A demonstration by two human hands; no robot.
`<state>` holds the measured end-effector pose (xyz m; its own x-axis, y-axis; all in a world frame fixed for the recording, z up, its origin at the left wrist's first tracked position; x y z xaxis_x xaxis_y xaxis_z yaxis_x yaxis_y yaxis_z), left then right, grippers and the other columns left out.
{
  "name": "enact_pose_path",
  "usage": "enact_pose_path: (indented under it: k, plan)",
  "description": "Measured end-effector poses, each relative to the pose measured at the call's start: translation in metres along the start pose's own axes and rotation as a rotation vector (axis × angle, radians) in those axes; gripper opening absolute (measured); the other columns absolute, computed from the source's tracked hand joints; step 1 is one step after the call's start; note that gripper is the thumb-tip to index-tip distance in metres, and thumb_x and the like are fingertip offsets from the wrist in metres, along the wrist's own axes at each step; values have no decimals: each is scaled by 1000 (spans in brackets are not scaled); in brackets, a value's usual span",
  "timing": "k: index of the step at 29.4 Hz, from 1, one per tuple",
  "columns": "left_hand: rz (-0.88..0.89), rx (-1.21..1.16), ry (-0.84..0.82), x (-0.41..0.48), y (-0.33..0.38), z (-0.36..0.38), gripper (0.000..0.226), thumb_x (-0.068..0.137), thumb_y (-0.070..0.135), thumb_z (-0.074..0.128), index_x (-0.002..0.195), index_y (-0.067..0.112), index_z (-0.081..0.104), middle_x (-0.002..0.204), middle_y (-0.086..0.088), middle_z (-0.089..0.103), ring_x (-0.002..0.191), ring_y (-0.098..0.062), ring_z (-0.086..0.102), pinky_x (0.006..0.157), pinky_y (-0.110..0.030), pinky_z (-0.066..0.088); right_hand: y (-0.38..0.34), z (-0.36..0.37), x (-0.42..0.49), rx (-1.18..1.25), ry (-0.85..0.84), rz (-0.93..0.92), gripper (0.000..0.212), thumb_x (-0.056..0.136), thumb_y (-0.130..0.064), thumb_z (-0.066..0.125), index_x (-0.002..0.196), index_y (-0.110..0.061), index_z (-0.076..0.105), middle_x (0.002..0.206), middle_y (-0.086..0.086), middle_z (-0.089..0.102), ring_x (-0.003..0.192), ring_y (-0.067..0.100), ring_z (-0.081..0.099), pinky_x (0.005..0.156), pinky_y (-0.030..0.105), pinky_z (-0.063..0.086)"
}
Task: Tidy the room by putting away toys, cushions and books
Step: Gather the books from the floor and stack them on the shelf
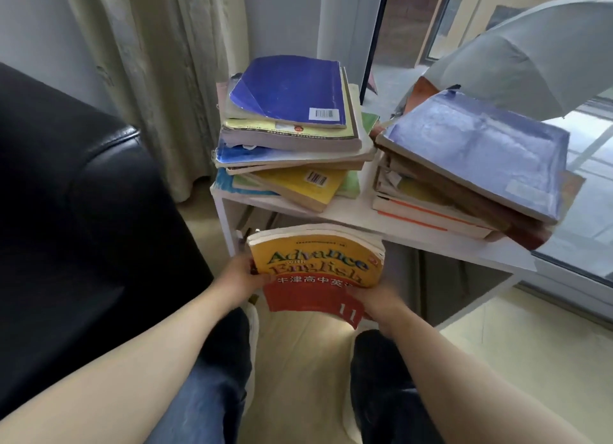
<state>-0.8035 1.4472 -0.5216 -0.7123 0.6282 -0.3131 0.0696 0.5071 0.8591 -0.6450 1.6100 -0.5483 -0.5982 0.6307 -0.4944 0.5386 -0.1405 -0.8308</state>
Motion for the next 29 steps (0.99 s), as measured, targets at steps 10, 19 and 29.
enact_pose_path:
  k: [10,19,29]
  plan:
    - [-112,32,56,45,-27,-18,31,81,3,68,110,14,63,98,-2,65,88,-15,59,69,-19,46,-13,28,59,12,50,46,27,84,9,58,79,-17,62,92,10,65,82,21,61,72,28,54]
    - [-79,309,-94,61,-35,-11,5,94,26,54,97,30,55,93,7,63,85,-11,60,72,-23,45,-13,54,85,29,60,38,35,78,13,54,74,-20,64,83,12,68,78,27,65,82,49,56]
    - [-172,103,198,68,-34,-22,24,95,37,46,107,19,56,95,-8,68,84,-27,68,74,-44,58,-19,74,93,20,103,40,44,90,-9,60,132,-8,47,136,9,47,120,22,48,90,29,39]
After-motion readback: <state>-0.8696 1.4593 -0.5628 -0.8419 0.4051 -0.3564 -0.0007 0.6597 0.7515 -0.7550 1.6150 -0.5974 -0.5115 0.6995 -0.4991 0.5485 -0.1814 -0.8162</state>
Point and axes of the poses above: each hand's wrist, its own x-axis towards the middle knuckle, its own z-axis out of the palm, y = z × x, the point moved 4 cm from there along x, towards the middle knuckle
